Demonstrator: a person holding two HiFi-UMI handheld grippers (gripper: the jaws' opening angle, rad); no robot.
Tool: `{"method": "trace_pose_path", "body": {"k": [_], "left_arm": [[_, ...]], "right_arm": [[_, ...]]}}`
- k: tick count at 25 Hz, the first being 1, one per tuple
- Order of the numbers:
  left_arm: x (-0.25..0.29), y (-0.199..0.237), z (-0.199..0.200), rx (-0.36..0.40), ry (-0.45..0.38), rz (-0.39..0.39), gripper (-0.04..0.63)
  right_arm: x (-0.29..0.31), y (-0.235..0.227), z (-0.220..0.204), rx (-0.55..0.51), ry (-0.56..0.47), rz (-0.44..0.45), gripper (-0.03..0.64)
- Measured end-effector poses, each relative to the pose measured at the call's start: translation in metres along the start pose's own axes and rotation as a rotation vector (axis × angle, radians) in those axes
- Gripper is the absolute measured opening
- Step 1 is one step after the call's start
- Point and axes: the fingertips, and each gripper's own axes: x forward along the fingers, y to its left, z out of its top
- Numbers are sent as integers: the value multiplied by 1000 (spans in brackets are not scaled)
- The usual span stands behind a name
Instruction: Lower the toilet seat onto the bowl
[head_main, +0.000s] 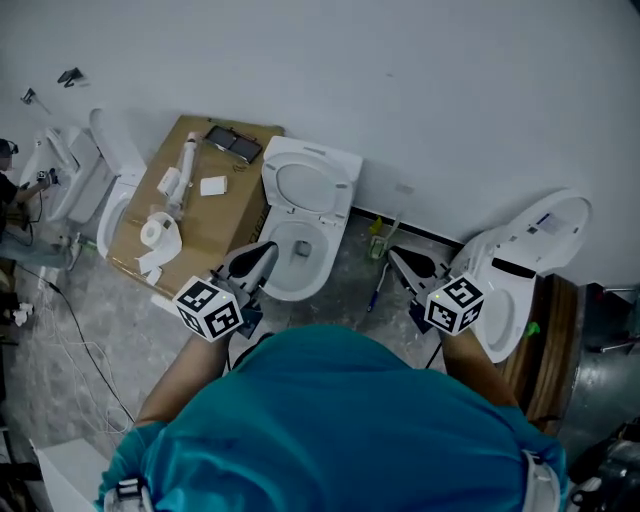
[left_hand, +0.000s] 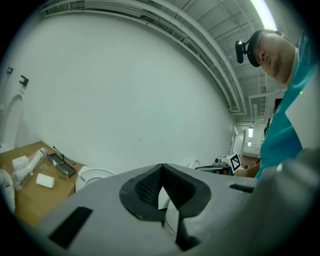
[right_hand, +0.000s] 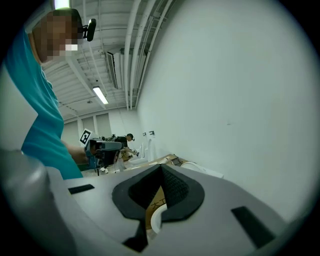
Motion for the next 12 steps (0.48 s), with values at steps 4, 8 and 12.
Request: {"method": "trace_pose_path", "body": {"k": [4, 8, 12], "left_arm": [[-12, 49, 4, -13, 0, 20, 3], [-16, 124, 8, -2, 21, -22, 3], [-10, 204, 12, 45, 114, -92, 3]], "right_arm": [[47, -4, 2, -2, 11, -12, 0], [113, -12, 7, -14, 7, -88, 0], [189, -13, 4, -3, 36, -181, 0]]}}
